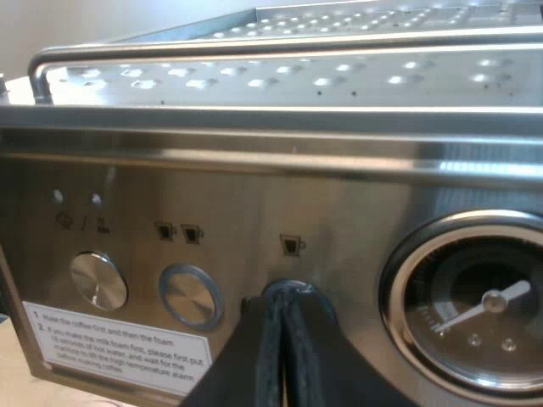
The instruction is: Place mug into machine
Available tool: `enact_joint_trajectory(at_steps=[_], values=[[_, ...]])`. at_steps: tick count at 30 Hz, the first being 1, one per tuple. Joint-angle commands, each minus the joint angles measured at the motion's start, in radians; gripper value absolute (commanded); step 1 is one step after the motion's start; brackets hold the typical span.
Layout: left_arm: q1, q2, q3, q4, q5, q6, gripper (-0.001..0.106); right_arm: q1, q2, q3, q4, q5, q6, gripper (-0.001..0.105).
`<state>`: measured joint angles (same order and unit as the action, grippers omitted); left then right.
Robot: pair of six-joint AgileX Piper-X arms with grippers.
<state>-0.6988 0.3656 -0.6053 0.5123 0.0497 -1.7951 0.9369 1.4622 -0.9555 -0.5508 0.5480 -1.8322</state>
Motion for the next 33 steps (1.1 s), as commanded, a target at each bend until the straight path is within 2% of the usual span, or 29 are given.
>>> enact_joint_trajectory(at_steps=[1, 16, 24, 33], values=[[-0.004, -0.002, -0.006, -0.018, -0.016, -0.005, 0.079, -0.016, 0.001, -0.010, -0.013, -0.029, -0.003, 0.000], [-0.004, -0.002, -0.006, -0.018, -0.016, -0.005, 0.079, -0.016, 0.021, -0.010, 0.009, -0.028, -0.003, 0.000], [-0.004, -0.002, -0.006, -0.018, -0.016, -0.005, 0.079, -0.016, 0.030, -0.010, 0.007, 0.090, -0.003, 0.000], [-0.004, -0.002, -0.006, -0.018, -0.016, -0.005, 0.079, -0.016, 0.030, -0.010, 0.007, 0.092, -0.003, 0.000]])
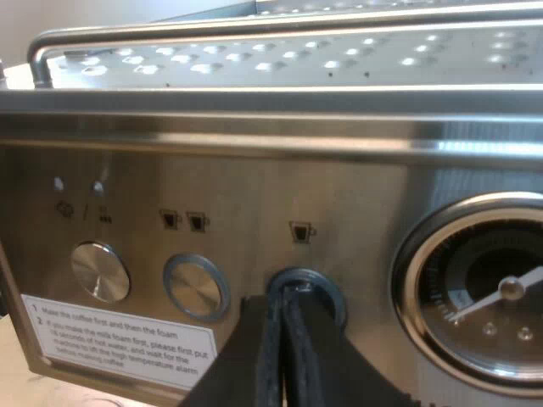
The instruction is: Place mug into machine
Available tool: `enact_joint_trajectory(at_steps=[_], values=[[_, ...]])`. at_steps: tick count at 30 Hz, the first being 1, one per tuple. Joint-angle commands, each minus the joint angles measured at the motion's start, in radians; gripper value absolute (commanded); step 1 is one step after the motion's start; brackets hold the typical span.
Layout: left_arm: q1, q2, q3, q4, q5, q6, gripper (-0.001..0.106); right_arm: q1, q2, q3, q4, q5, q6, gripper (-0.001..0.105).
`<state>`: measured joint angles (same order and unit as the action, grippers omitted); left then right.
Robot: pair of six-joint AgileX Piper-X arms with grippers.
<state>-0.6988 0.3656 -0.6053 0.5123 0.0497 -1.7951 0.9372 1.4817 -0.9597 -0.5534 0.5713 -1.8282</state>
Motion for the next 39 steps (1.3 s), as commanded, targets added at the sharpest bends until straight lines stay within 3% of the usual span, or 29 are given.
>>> enact_joint_trajectory(at_steps=[1, 14, 16, 18, 19, 22, 27, 32, 39], values=[[-0.004, -0.002, -0.006, -0.018, -0.016, -0.005, 0.079, -0.016, 0.010, -0.006, 0.010, 0.069, -0.007, 0.000], [-0.004, -0.002, -0.006, 0.013, -0.016, -0.005, 0.079, -0.005, 0.010, -0.006, 0.010, 0.034, -0.009, 0.002], [-0.004, -0.002, -0.006, 0.013, -0.016, -0.005, 0.079, 0.007, 0.010, -0.006, 0.010, 0.023, -0.009, 0.012], [-0.004, -0.002, -0.006, 0.013, -0.016, -0.005, 0.079, 0.028, 0.010, -0.006, 0.010, 0.023, -0.009, 0.033], [-0.004, -0.002, -0.006, 0.013, -0.016, -0.005, 0.079, 0.043, 0.007, -0.006, 0.010, 0.023, -0.009, 0.055], [-0.004, -0.002, -0.006, 0.010, -0.016, -0.005, 0.079, 0.069, -0.004, -0.006, 0.012, 0.045, -0.009, 0.070], [-0.004, -0.002, -0.022, 0.006, -0.016, -0.005, 0.079, 0.106, -0.034, -0.006, 0.015, 0.063, -0.009, 0.070], [-0.004, -0.005, -0.114, 0.013, -0.016, -0.005, 0.079, 0.130, -0.121, -0.006, 0.142, 0.078, -0.009, 0.070], [-0.004, -0.007, -0.205, 0.147, -0.016, -0.005, 0.079, 0.130, -0.264, -0.006, 0.367, 0.076, -0.009, 0.070]])
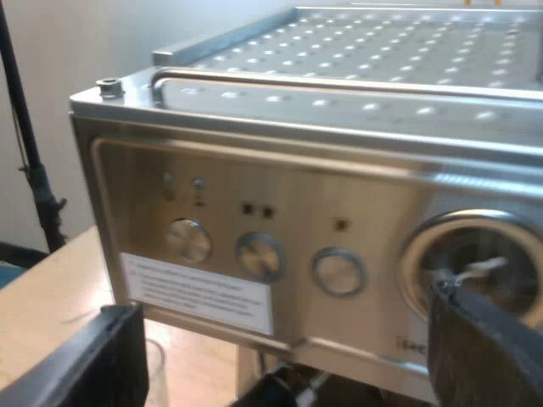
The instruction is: Place mug into machine
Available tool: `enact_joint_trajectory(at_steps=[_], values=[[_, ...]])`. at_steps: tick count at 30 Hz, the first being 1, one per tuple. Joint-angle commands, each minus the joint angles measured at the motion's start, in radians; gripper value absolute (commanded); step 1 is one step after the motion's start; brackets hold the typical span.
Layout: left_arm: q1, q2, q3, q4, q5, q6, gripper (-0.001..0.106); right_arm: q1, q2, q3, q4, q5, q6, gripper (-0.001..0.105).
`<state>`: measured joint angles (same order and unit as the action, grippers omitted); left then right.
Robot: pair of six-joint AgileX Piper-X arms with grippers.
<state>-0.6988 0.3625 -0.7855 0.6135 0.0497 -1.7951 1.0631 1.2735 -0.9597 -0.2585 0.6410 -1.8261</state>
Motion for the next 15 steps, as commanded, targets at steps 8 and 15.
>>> enact_joint_trajectory(at_steps=[8, 15], values=[[-0.004, -0.004, -0.073, 0.069, -0.024, 0.041, 0.079, 0.004, -0.270, -0.006, 0.329, 0.006, -0.010, 0.070], [0.007, -0.004, -0.073, 0.069, -0.124, 0.044, 0.079, -0.029, -0.469, -0.006, 0.546, -0.016, -0.010, 0.070]])
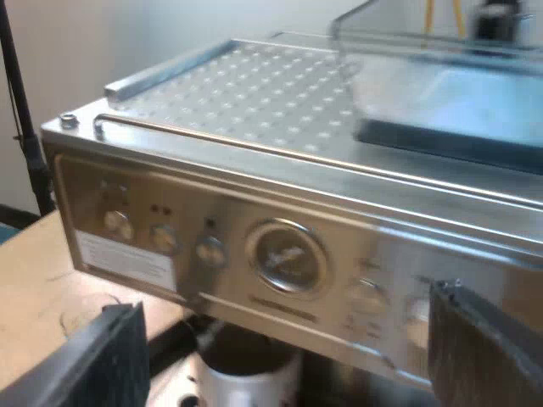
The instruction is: Place mug into machine
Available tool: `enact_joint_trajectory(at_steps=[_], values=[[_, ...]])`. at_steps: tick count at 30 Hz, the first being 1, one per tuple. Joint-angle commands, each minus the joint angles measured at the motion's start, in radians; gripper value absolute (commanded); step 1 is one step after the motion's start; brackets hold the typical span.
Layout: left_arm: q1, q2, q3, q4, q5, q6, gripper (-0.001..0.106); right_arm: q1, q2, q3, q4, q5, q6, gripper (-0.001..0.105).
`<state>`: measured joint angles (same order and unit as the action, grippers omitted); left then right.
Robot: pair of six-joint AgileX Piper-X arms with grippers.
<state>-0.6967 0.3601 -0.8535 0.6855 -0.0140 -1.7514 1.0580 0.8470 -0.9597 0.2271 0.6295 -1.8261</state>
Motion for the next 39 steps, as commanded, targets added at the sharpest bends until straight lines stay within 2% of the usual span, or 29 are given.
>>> enact_joint_trajectory(at_steps=[1, 3, 5, 6, 8, 11, 15, 17, 19, 21, 25, 32, 35, 39], values=[[0.014, -0.001, -0.005, -0.003, -0.098, 0.003, 0.079, -0.045, -0.066, -0.006, 0.095, -0.005, -0.007, 0.070], [0.034, -0.001, -0.005, -0.003, -0.151, 0.032, 0.079, -0.090, -0.101, -0.006, 0.124, -0.005, 0.001, 0.070], [0.071, -0.001, -0.005, -0.003, -0.198, 0.094, 0.079, -0.158, -0.133, -0.006, 0.144, -0.040, 0.006, 0.070], [0.079, -0.001, -0.005, -0.003, -0.202, 0.103, 0.079, -0.179, -0.138, -0.006, 0.146, -0.054, 0.008, 0.070], [0.139, -0.001, -0.005, -0.003, -0.204, 0.136, 0.079, -0.273, -0.162, -0.006, 0.155, -0.149, 0.017, 0.070], [0.227, -0.001, -0.005, -0.003, -0.204, 0.138, 0.079, -0.392, -0.170, -0.006, 0.162, -0.234, 0.052, 0.070], [0.342, -0.001, -0.005, -0.003, -0.201, 0.138, 0.079, -0.527, -0.170, -0.006, 0.180, -0.331, 0.061, 0.070], [0.424, -0.001, -0.005, -0.003, -0.181, 0.138, 0.079, -0.608, -0.170, -0.006, 0.206, -0.394, 0.061, 0.070], [0.467, -0.001, -0.005, 0.000, -0.155, 0.134, 0.079, -0.668, -0.170, -0.006, 0.235, -0.429, 0.061, 0.070], [0.489, -0.001, -0.005, 0.005, -0.117, 0.117, 0.079, -0.717, -0.170, -0.006, 0.265, -0.432, 0.061, 0.070], [0.489, -0.021, -0.005, 0.053, -0.102, 0.095, 0.079, -0.833, -0.172, -0.006, 0.360, -0.448, 0.064, 0.070], [0.491, -0.124, -0.005, 0.191, -0.102, 0.075, 0.079, -1.042, -0.192, -0.006, 0.500, -0.700, 0.078, 0.070], [0.491, -0.189, -0.005, 0.240, -0.100, 0.015, 0.079, -1.115, -0.221, -0.006, 0.553, -0.756, 0.087, 0.070], [0.491, -0.278, -0.005, 0.264, -0.059, 0.011, 0.079, -1.125, -0.271, -0.006, 0.600, -0.777, 0.146, 0.070]])
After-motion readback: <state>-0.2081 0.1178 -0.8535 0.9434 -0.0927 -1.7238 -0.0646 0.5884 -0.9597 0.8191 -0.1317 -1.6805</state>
